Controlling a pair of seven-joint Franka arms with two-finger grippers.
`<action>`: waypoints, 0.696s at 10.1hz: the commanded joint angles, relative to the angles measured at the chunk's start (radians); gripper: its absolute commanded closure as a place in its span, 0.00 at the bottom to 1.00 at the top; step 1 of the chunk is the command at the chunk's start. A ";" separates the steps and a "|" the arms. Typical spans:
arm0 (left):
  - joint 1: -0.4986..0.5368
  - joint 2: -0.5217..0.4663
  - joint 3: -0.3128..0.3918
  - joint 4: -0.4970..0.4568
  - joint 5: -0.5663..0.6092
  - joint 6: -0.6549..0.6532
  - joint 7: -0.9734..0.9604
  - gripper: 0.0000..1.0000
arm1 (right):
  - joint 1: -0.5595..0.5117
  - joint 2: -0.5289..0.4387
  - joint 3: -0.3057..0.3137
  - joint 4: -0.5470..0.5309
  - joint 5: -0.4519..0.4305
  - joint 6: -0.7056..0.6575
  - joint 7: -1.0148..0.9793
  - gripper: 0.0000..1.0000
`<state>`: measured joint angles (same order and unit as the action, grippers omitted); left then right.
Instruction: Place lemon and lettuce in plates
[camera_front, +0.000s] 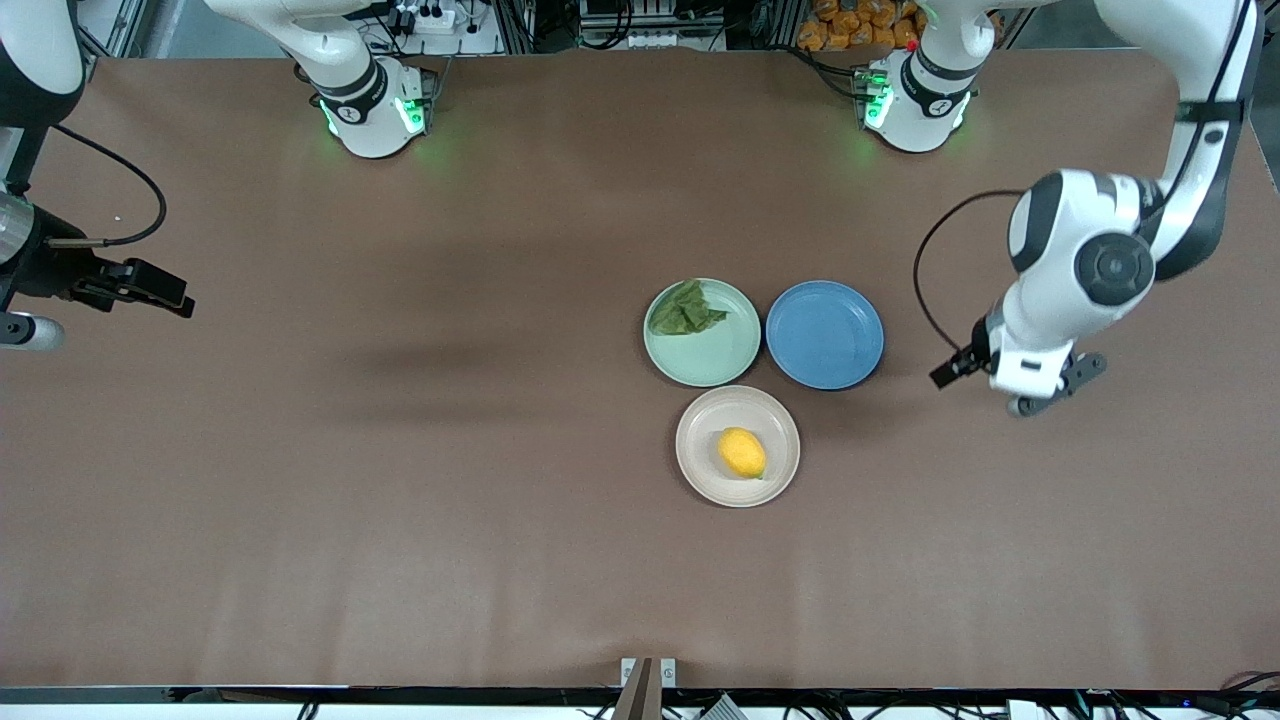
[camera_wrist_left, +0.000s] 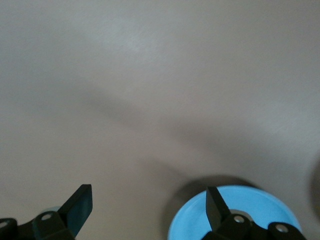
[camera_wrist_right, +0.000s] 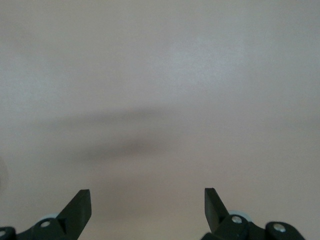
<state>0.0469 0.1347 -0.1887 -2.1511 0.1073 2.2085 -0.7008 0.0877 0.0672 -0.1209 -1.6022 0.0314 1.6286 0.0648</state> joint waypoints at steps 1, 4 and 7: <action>0.022 -0.122 -0.015 -0.093 -0.055 0.030 0.058 0.00 | -0.003 -0.015 0.004 -0.013 -0.002 0.007 -0.011 0.00; 0.030 -0.161 -0.011 0.020 -0.057 0.030 0.139 0.00 | -0.003 -0.017 0.004 -0.016 -0.002 -0.006 -0.011 0.00; 0.041 -0.161 -0.014 0.155 -0.061 0.014 0.294 0.00 | 0.000 -0.015 0.006 -0.016 -0.002 -0.004 -0.011 0.00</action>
<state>0.0761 -0.0246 -0.1919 -2.0485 0.0744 2.2456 -0.4793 0.0882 0.0673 -0.1191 -1.6049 0.0314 1.6270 0.0648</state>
